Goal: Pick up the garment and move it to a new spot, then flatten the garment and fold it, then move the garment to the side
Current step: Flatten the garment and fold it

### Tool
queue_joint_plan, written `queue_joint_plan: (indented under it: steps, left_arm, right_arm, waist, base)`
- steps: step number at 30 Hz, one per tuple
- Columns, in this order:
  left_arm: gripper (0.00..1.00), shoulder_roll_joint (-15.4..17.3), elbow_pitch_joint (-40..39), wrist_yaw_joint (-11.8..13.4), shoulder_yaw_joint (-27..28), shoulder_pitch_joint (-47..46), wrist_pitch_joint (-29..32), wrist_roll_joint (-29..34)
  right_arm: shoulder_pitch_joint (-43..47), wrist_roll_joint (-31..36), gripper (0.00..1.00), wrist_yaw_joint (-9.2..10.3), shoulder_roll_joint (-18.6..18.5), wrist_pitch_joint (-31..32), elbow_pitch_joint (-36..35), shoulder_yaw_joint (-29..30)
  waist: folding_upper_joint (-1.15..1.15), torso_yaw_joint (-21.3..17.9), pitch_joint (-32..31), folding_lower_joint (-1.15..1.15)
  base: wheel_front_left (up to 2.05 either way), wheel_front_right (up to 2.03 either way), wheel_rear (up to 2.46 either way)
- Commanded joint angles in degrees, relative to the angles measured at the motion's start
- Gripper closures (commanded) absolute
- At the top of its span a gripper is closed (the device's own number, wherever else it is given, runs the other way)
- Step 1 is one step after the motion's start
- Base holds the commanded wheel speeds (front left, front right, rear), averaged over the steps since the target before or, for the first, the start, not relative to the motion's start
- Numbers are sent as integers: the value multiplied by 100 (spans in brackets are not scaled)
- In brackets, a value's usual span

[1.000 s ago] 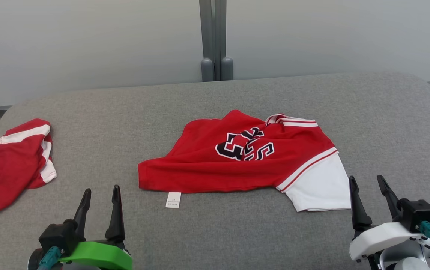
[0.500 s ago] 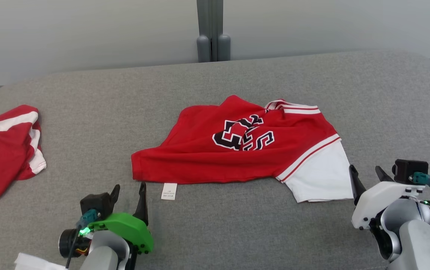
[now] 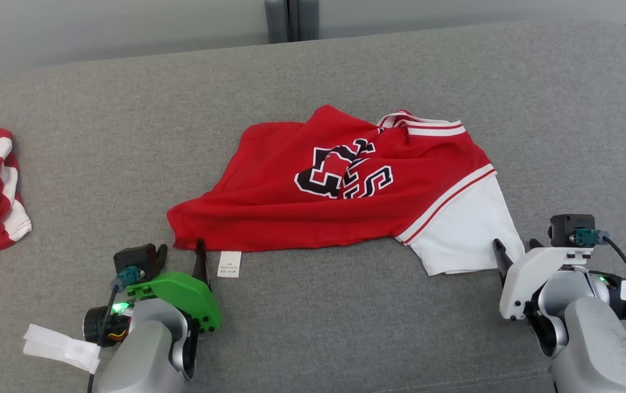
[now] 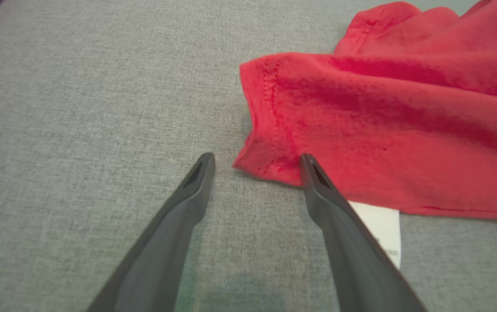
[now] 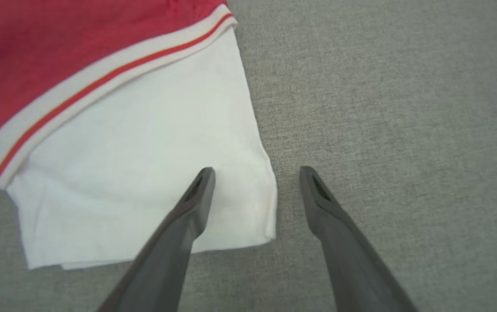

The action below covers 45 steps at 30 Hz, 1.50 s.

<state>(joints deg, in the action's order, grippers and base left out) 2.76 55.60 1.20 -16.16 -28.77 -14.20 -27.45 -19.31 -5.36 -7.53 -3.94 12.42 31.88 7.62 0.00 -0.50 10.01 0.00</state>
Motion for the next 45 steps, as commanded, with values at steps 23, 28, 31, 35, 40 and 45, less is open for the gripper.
queue_joint_plan:
  steps: [23,28,31,35,40,45]
  left_arm:
    - [100,5,981,-329,-298,-331,87,-475]
    - [100,10,665,-429,-373,-410,-47,-701]
    - [100,11,360,-525,-350,-419,-93,-834]
    - [100,26,-161,-663,-256,-373,-100,-1090]
    - [100,24,-950,-824,-148,-495,20,-1603]
    - [100,93,-1977,-873,-8,-876,804,-2342]
  right_arm:
    - [-66,-521,100,-24,22,116,394,-1018]
    - [-103,-745,100,4,-91,-231,-191,-928]
    - [-48,-957,100,8,-114,-388,-647,-887]
    - [17,-1232,100,7,-240,-459,-1431,-794]
    - [-181,-1525,100,7,-455,-263,-2531,-692]
    - [-708,-1780,100,5,-696,211,-3386,-705]
  waist:
    - [0,-62,227,0]
    - [0,-17,53,0]
    - [0,7,-54,0]
    - [0,33,-169,0]
    - [0,-15,-257,0]
    - [0,-129,-211,0]
  base:
    - [0,0,0]
    - [0,0,0]
    - [0,0,0]
    - [0,0,0]
    - [0,0,0]
    - [0,0,0]
